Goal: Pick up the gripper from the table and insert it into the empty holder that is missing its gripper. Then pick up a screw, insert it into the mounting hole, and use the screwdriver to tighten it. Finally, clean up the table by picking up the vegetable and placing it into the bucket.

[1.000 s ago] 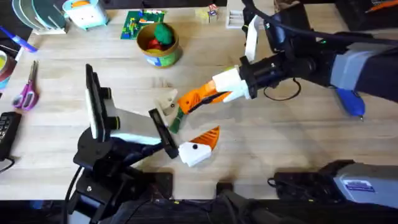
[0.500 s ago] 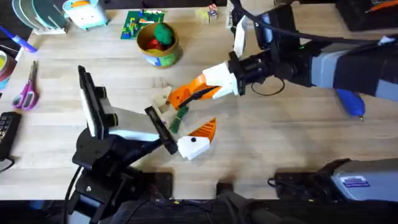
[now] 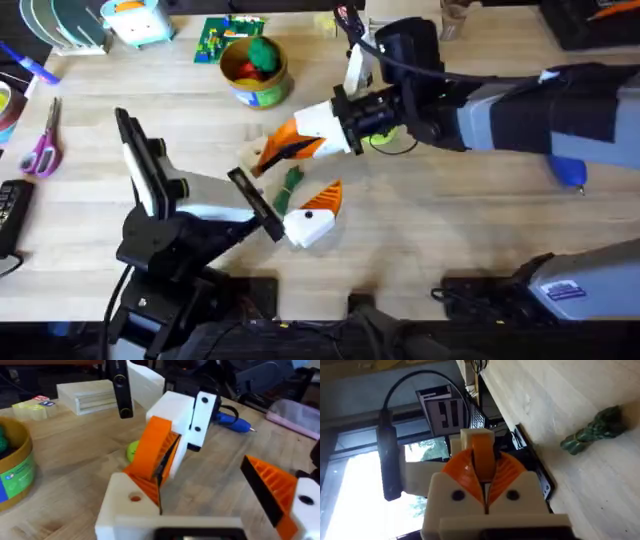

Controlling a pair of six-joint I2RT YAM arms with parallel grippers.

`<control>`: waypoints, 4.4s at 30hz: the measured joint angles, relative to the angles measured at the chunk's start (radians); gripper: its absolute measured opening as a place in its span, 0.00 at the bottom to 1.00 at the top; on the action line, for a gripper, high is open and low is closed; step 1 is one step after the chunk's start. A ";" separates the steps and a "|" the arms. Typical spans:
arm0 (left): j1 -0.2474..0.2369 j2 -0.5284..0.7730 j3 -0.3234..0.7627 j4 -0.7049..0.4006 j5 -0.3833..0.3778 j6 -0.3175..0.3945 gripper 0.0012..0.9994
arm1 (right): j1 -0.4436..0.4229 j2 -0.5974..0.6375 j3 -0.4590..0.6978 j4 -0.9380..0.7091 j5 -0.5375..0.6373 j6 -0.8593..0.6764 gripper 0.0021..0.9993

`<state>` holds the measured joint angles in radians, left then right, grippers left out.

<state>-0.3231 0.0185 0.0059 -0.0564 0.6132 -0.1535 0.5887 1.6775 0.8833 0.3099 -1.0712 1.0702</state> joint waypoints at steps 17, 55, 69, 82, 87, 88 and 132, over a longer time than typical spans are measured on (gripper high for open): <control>0.012 0.000 0.000 0.000 -0.095 -0.011 0.99 | 0.078 -0.003 0.000 0.066 0.186 0.079 0.31; 0.005 -0.001 0.000 0.004 -0.034 0.048 0.99 | 0.043 -0.001 -0.003 0.039 0.091 0.074 0.64; 0.000 -0.008 0.000 0.003 -0.010 0.055 0.99 | 0.017 -0.001 -0.004 0.038 0.055 0.074 0.68; -0.026 -0.008 0.000 0.000 0.107 0.055 0.99 | -0.016 -0.003 -0.004 0.079 0.054 0.070 0.69; -0.026 -0.008 0.000 0.000 0.109 0.055 0.99 | -0.064 -0.003 -0.004 0.083 0.067 -0.007 0.77; -0.026 -0.008 0.000 0.000 0.109 0.055 0.99 | -0.079 -0.003 -0.004 0.088 0.075 -0.029 0.84; -0.026 -0.008 0.000 0.000 0.110 0.055 0.99 | -0.017 -0.076 0.092 -0.649 1.042 -1.069 0.63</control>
<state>-0.3492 0.0101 0.0063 -0.0566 0.7231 -0.0982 0.5717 1.6016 0.9752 -0.3393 -0.0291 0.0017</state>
